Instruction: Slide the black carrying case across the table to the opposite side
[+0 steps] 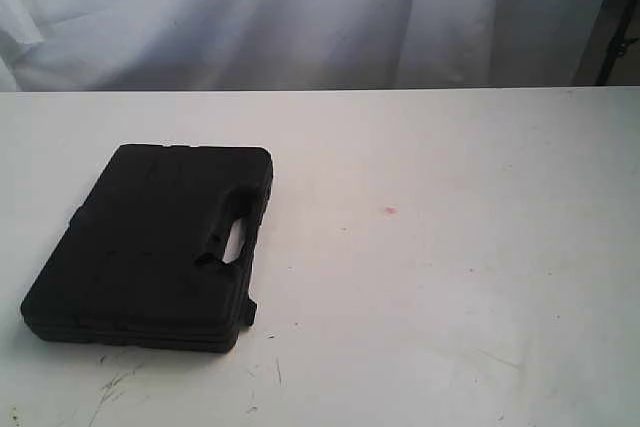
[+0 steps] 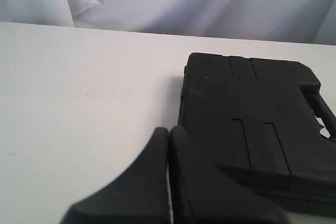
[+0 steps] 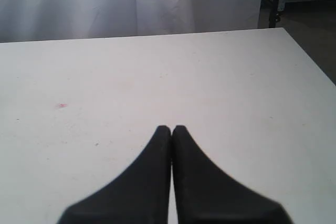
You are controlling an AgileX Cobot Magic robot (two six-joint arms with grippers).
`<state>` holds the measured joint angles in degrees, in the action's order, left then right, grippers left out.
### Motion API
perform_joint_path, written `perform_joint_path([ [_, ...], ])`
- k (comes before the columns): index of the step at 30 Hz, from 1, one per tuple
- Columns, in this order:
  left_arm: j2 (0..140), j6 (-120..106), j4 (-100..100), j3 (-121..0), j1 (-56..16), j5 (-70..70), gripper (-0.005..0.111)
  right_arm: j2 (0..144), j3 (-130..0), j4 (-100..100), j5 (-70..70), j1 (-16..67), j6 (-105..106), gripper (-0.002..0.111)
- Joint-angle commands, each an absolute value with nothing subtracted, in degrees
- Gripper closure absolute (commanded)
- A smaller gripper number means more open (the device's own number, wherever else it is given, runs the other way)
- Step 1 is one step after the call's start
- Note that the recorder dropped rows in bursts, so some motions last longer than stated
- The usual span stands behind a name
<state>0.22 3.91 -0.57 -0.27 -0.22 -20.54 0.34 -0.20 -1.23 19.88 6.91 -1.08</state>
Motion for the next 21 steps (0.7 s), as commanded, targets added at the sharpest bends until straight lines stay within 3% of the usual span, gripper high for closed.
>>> perform_joint_path([
  [1,0.00,4.20,0.00,0.00,0.00,-15.08,0.107,0.00,0.00,-1.45,19.77,6.64,-0.73,0.108],
  [14,0.00,7.25,5.88,0.00,0.00,5.64,0.107,0.00,0.00,-1.45,19.77,6.64,-0.73,0.108],
  [21,1.53,8.55,6.71,-10.47,0.00,0.51,0.107,0.00,0.00,-1.45,19.77,6.64,-0.73,0.108],
])
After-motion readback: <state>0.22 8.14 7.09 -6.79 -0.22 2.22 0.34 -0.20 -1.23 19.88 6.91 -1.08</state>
